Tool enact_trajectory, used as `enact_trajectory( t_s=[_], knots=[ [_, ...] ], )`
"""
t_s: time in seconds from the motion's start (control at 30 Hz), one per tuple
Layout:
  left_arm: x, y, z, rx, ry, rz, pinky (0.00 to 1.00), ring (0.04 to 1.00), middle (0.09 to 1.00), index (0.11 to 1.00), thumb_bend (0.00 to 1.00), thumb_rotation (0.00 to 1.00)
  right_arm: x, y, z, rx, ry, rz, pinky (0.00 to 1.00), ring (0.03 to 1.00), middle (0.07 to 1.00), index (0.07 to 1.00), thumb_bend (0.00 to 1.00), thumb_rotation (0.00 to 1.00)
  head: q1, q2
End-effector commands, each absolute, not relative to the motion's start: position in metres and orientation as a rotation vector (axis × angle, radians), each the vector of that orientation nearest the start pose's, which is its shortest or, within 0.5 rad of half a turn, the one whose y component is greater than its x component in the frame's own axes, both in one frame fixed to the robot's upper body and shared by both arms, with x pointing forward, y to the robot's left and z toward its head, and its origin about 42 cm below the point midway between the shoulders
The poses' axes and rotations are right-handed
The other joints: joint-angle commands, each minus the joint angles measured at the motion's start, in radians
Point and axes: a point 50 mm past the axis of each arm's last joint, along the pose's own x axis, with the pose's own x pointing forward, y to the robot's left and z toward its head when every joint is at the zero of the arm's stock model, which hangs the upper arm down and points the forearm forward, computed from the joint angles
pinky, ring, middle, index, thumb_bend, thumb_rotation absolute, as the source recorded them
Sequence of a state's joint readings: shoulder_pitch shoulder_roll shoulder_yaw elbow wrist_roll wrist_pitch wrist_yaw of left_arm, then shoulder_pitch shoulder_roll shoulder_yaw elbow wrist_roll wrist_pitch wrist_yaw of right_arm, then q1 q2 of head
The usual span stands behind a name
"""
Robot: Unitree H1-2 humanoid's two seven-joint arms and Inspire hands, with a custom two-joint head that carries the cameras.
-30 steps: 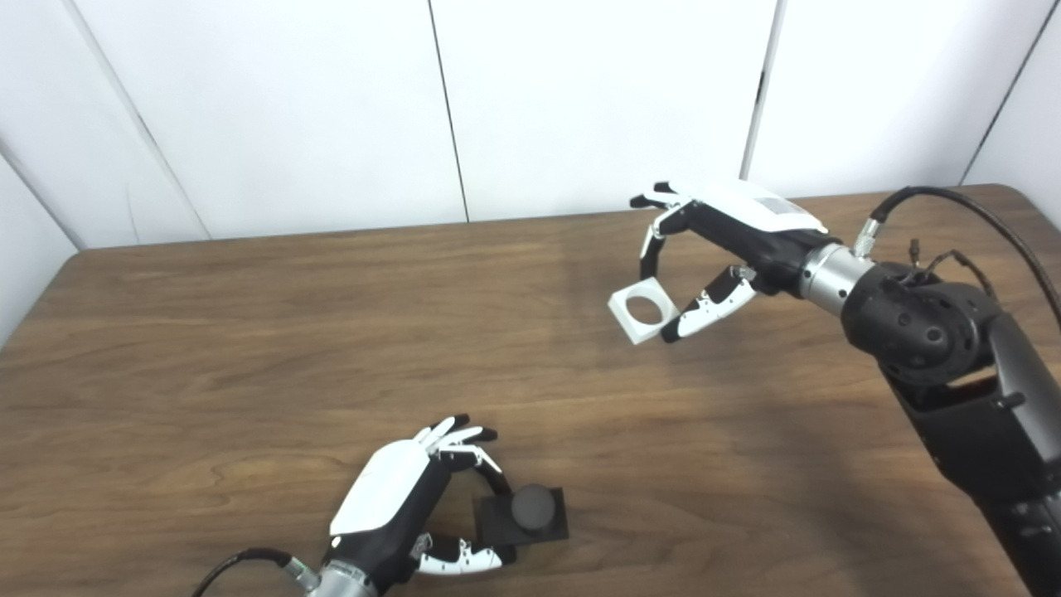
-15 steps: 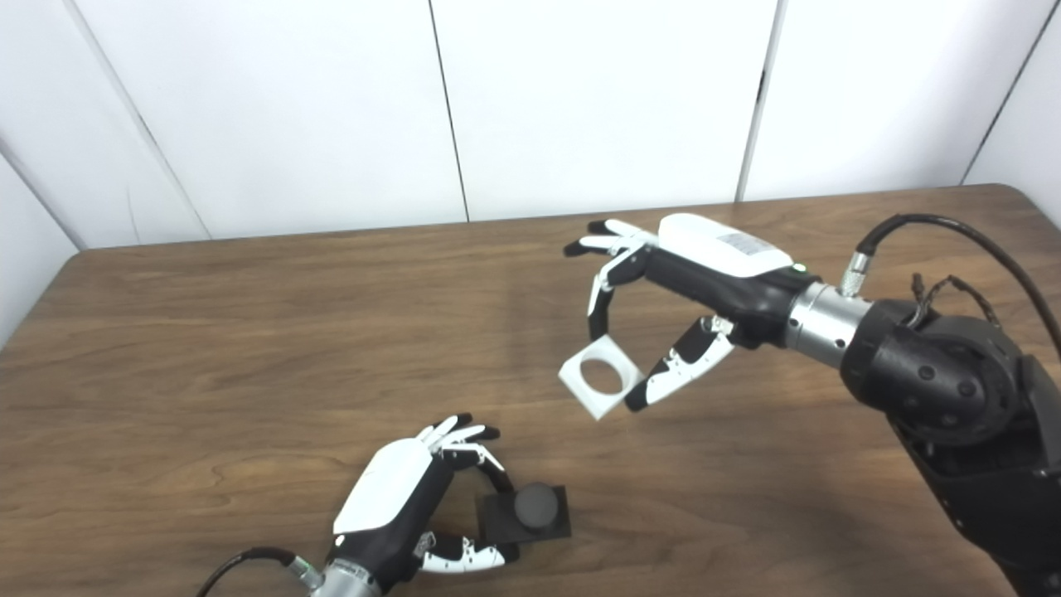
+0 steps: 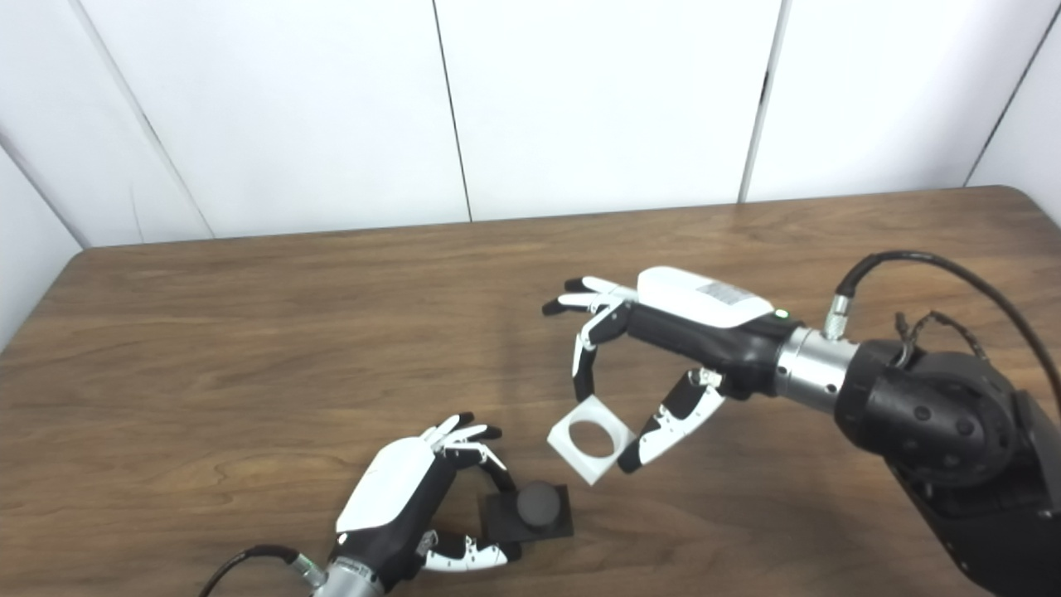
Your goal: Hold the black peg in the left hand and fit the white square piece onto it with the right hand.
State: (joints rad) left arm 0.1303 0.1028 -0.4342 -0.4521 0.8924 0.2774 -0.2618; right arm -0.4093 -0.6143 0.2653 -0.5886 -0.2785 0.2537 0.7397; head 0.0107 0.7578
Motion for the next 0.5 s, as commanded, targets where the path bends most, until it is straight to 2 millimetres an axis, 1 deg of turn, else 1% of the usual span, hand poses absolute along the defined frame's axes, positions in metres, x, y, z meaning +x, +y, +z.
enact_trajectory(
  t_s=[0.0, 0.13, 0.47],
  knots=[
    [0.216, 0.129, 0.161, 0.892, -0.091, -0.366, 0.96, 0.963, 0.866, 0.491, 0.49, 0.07, 0.303, -0.223, 0.326, -1.125, -0.463, 0.837, 0.94, 1.000, 0.926, 0.489, 0.53, 0.15, 0.001, 0.001],
    [0.215, 0.129, 0.162, 0.891, -0.090, -0.367, 0.95, 0.962, 0.863, 0.491, 0.49, 0.07, 0.304, -0.217, 0.317, -1.140, -0.459, 0.864, 0.95, 1.000, 0.937, 0.489, 0.53, 0.15, 0.000, 0.006],
    [0.214, 0.125, 0.162, 0.888, -0.091, -0.377, 0.98, 0.969, 0.863, 0.490, 0.49, 0.07, 0.307, -0.206, 0.307, -1.173, -0.443, 0.896, 0.96, 1.000, 0.940, 0.489, 0.53, 0.15, 0.006, 0.008]
  ],
)
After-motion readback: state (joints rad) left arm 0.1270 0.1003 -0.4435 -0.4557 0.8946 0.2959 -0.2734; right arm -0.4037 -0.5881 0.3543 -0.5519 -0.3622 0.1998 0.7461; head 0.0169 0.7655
